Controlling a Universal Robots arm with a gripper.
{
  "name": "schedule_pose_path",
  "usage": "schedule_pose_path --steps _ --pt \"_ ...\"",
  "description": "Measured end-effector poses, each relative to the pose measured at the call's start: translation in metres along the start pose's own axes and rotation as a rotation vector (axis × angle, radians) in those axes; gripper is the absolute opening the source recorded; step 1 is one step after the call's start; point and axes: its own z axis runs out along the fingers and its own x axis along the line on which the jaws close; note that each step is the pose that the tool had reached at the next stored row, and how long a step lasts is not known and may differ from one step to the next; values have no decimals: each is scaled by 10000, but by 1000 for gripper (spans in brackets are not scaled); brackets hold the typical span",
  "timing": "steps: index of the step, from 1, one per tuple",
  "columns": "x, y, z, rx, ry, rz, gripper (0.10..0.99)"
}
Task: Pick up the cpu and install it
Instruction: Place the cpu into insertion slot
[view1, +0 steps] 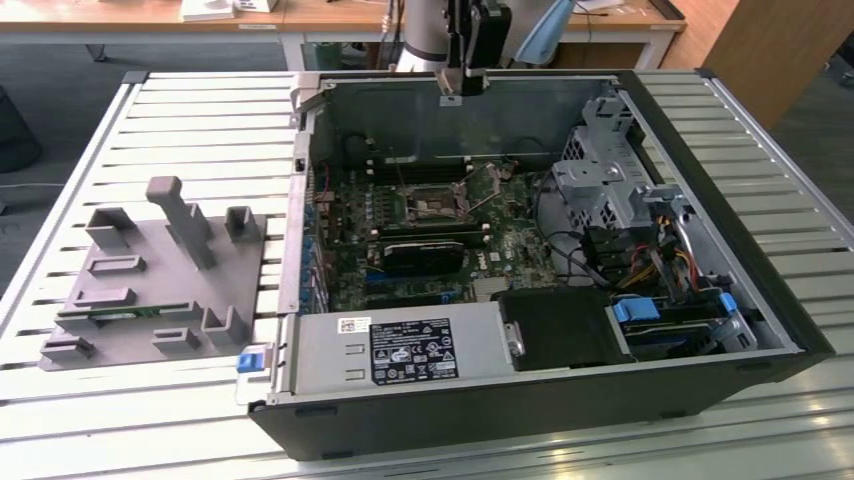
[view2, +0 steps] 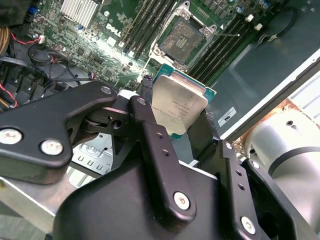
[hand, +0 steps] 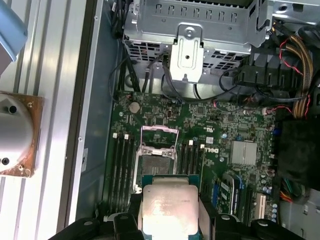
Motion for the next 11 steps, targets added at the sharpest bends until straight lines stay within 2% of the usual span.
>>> schedule_pose_path --steps 11 --pt "0 -2 57 7 -5 -1 533"
